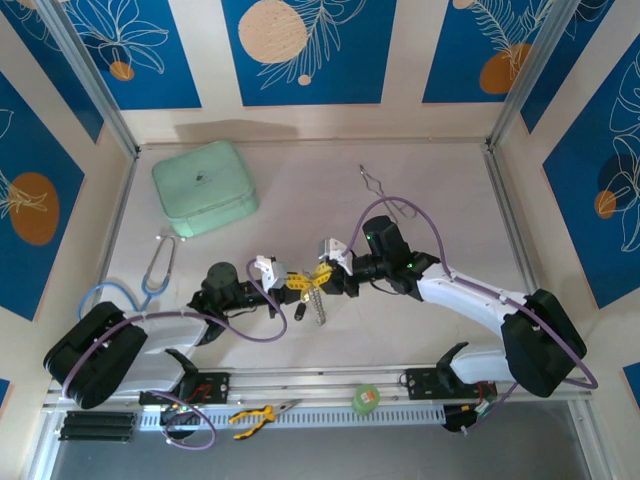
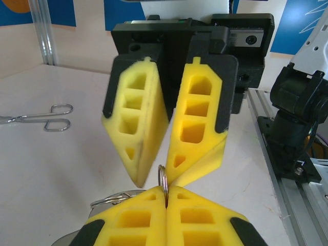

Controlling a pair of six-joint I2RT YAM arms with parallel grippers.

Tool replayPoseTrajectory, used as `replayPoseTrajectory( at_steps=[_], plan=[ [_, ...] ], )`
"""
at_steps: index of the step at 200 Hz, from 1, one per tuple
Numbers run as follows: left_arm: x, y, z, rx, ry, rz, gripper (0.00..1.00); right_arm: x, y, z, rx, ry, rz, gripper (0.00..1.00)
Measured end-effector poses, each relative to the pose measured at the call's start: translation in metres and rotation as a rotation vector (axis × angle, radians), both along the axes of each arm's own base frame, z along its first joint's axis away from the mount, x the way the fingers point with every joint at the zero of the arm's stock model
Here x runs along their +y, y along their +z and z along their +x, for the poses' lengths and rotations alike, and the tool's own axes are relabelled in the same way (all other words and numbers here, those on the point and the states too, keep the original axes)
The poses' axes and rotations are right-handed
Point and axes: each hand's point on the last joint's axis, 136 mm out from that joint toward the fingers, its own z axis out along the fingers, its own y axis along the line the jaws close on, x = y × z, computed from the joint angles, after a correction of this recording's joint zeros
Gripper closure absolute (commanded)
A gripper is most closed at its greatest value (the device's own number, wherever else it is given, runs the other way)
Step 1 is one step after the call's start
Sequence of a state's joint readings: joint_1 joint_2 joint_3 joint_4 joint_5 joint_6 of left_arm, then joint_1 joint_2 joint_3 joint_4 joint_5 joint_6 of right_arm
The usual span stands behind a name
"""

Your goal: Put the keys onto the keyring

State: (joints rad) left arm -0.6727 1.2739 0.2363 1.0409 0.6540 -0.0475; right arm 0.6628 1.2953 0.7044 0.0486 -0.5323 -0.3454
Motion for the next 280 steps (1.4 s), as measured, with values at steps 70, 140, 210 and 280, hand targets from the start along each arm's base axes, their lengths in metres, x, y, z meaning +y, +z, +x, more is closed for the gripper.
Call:
replayPoseTrajectory(
  at_steps=[70,140,210,280],
  plan=[
    [-0.001,0.000,0.001,0.000,0.005,-0.013,0.71,-0.002,-0.004,-0.007,0.016,0.023,-0.042,1.00],
    [0.001,-0.001,0.000,-0.038,-0.004,0.087,0.75,0.000,0.003,-0.004,-0.080,0.063,-0.330,1.00],
    [0.001,-0.009,-0.002,-0.032,-0.021,0.132,0.83,0.001,-0.003,-0.013,-0.088,0.134,-0.490,1.00],
    [0.000,-0.012,-0.004,-0.021,-0.040,0.132,1.00,0.002,-0.002,-0.013,-0.065,0.124,-0.474,0.76]
  ],
)
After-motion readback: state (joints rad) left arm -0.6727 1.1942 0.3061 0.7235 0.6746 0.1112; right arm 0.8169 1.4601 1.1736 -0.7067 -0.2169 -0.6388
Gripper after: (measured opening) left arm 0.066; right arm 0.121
